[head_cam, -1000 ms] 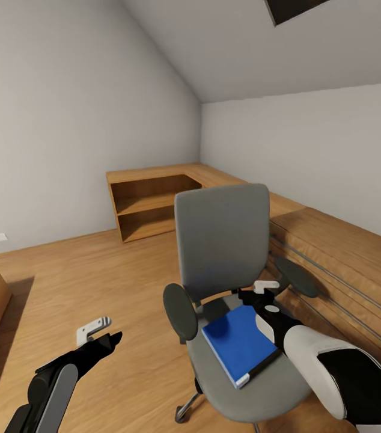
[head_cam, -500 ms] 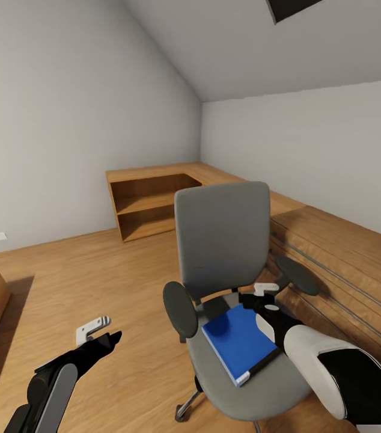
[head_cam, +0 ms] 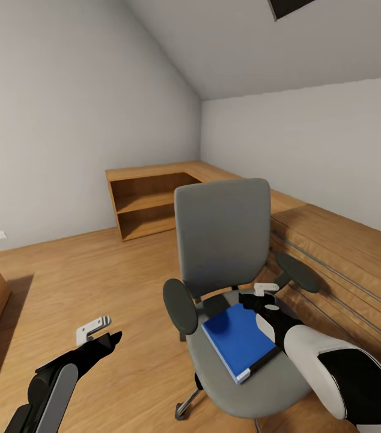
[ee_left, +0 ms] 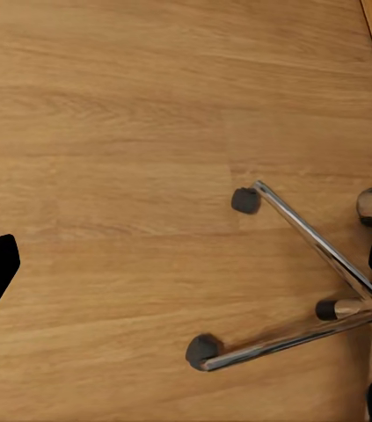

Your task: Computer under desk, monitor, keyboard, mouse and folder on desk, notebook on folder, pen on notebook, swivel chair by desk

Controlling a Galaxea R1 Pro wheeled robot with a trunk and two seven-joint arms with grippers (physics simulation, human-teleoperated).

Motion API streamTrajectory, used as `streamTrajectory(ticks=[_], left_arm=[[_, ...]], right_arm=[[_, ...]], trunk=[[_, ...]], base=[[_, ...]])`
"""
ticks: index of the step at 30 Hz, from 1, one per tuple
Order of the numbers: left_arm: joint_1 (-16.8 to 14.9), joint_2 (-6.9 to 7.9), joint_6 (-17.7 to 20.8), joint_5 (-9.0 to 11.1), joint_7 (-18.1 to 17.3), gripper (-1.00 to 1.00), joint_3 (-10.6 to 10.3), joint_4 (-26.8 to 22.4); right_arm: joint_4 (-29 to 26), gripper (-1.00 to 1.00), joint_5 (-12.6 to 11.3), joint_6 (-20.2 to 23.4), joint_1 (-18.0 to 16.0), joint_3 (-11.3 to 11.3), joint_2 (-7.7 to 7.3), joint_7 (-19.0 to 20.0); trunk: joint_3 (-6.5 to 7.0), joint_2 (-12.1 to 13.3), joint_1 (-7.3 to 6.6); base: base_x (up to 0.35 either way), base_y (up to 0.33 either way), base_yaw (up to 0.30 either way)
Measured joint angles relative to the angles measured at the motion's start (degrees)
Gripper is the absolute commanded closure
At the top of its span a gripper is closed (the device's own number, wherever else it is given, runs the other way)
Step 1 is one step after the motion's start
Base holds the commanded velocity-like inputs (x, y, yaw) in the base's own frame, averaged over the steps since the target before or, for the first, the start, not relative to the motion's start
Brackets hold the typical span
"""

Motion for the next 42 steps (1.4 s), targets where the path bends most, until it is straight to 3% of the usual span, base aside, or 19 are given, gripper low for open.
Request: streamTrajectory(ticks=[5, 10, 15, 23, 42], left_arm=[[0.0, 0.00, 0.0, 0.0, 0.1, -1.00, 0.0, 0.0], [0.0, 0.00, 0.0, 0.0, 0.0, -1.00, 0.0, 0.0], [0.0, 0.00, 0.0, 0.0, 0.1, -1.00, 0.0, 0.0], [0.0, 0.00, 0.0, 0.0, 0.1, -1.00, -0.1, 0.1], [0.0, 0.00, 0.1, 0.1, -0.4, -1.00, -0.2, 1.2]], right_arm=[[0.0, -1.00, 0.1, 0.0, 0.0, 0.0, -0.01, 0.0], [0.0, -1.00, 0.1, 0.0, 0.0, 0.1, -0.01, 0.0], [0.0, -1.00, 0.1, 0.0, 0.0, 0.1, -0.01, -0.1], [-0.1, -1.00, 0.1, 0.0, 0.0, 0.1, 0.01, -0.1], [0.0, -1.00, 0.2, 0.0, 0.0, 0.1, 0.08, -0.3]], trunk=[[-0.89, -2.0, 1.09], [-0.90, -2.0, 1.10], [-1.79, -4.0, 2.19], [-2.33, -5.2, 2.85], [-2.33, -5.2, 2.86]], base=[[0.000, 0.000, 0.000], [0.000, 0.000, 0.000], [0.000, 0.000, 0.000], [0.000, 0.000, 0.000], [0.000, 0.000, 0.000]])
